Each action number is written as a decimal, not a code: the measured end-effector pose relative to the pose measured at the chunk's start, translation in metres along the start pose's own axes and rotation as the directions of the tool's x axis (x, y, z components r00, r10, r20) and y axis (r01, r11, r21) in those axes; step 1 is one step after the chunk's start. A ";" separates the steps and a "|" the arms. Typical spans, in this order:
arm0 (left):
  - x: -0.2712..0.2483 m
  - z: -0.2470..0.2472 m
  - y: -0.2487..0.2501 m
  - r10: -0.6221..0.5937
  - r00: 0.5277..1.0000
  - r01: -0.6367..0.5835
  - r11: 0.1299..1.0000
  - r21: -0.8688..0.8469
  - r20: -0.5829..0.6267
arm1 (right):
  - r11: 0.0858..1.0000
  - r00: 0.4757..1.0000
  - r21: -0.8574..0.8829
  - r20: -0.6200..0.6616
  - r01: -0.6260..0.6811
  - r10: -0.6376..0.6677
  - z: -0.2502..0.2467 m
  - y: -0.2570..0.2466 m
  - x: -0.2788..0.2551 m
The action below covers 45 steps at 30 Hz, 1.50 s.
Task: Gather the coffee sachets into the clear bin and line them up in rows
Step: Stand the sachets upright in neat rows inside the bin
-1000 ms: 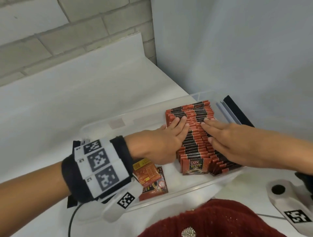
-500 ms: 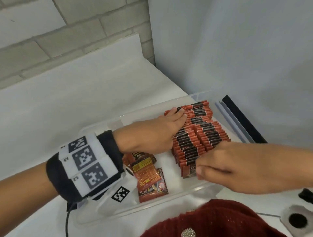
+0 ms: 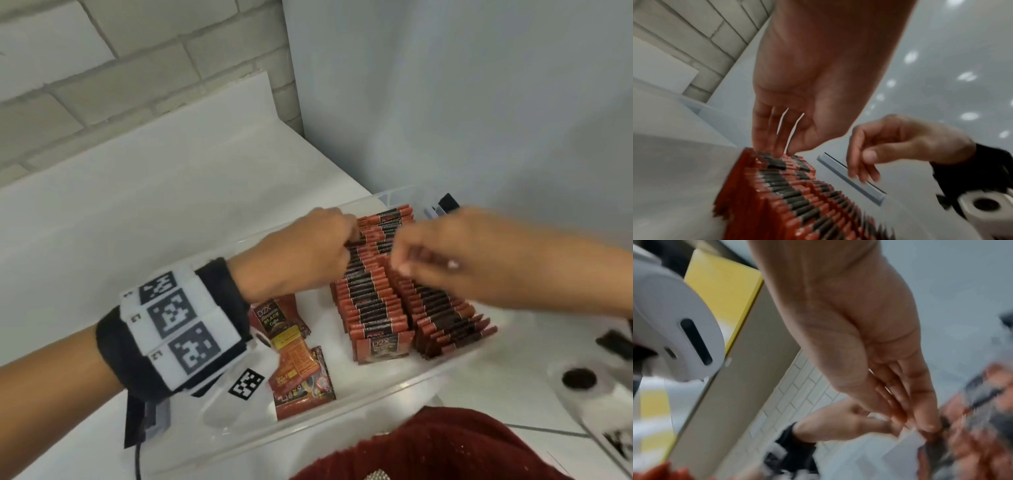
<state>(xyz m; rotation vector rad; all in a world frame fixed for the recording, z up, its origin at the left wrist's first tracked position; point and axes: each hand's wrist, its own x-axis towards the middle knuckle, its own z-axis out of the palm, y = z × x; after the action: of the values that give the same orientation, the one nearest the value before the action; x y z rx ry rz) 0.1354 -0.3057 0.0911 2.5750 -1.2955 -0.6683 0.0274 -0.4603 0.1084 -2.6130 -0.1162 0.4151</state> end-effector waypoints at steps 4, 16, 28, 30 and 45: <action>-0.004 0.007 -0.014 -0.069 0.997 0.069 0.998 -0.009 0.024 | 0.983 0.995 -0.155 0.014 -0.099 0.102 -0.016 0.017 0.030; 0.011 0.018 -0.026 -0.065 0.997 0.064 0.998 -0.028 -0.051 | 0.908 0.989 -0.412 0.090 -0.073 0.120 0.003 0.019 0.076; 0.011 0.020 -0.026 -0.022 0.997 0.017 0.997 -0.076 -0.069 | 0.878 0.987 -0.477 0.126 -0.026 0.097 0.003 0.023 0.074; 0.011 0.021 -0.025 -0.018 0.997 0.014 0.999 -0.047 -0.078 | 0.876 0.987 -0.482 0.130 -0.016 0.090 0.002 0.023 0.073; 0.007 0.016 -0.028 -0.070 0.995 0.056 0.982 -0.178 -0.071 | 0.887 0.984 -0.461 0.134 -0.041 0.115 -0.008 0.023 0.074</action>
<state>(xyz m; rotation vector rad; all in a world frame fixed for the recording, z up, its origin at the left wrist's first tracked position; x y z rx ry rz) 0.1516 -0.2936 0.0645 2.4813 -1.0843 -0.6566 0.1007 -0.4725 0.0838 -3.0529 -0.1809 0.6980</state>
